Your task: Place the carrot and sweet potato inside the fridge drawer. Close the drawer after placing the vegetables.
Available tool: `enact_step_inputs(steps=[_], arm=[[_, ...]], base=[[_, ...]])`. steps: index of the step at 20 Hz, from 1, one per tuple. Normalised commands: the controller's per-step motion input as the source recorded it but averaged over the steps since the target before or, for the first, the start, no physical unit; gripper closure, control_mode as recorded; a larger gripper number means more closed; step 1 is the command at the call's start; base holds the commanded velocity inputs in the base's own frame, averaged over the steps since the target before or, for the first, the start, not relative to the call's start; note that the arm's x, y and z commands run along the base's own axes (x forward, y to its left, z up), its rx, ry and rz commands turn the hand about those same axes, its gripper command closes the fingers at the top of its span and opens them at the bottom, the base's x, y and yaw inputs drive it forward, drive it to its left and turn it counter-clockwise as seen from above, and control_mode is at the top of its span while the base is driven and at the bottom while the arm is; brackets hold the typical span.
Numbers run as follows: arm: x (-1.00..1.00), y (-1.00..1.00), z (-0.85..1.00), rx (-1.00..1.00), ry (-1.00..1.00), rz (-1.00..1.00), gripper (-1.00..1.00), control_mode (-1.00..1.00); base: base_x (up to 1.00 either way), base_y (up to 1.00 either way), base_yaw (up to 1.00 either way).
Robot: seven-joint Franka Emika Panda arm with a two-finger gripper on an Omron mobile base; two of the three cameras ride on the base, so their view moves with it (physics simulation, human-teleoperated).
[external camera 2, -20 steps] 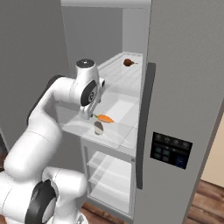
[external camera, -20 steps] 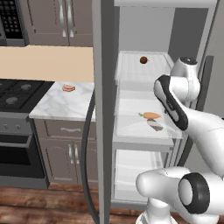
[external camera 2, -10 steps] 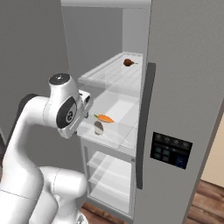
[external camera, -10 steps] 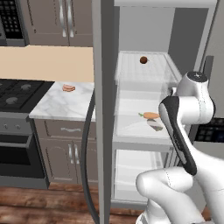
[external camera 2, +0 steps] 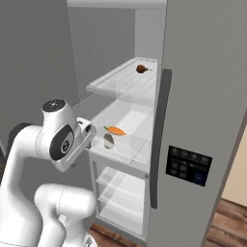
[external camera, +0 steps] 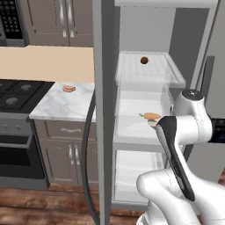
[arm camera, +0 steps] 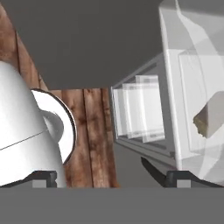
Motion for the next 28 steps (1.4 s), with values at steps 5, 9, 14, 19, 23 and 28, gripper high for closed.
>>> enact_step_inputs(steps=[5,9,14,19,23,28], arm=[[0.41,0.00,-0.33,0.00,0.03,0.00,-1.00,-1.00],[0.53,-0.04,-0.26,0.00,0.00,0.00,-1.00,-1.00],[0.52,-0.07,-0.23,0.00,0.00,0.02,-1.00,-1.00],[0.58,-0.09,-0.23,0.00,0.00,0.02,-1.00,-1.00],[0.62,-0.10,-0.24,0.00,0.00,0.03,-1.00,-1.00],[0.65,-0.11,-0.12,0.01,-0.01,0.02,-1.00,-1.00]], base=[[0.00,0.00,0.00],[0.00,0.00,0.00],[0.00,0.00,0.00],[0.00,0.00,0.00],[0.00,0.00,0.00],[0.00,0.00,0.00]])
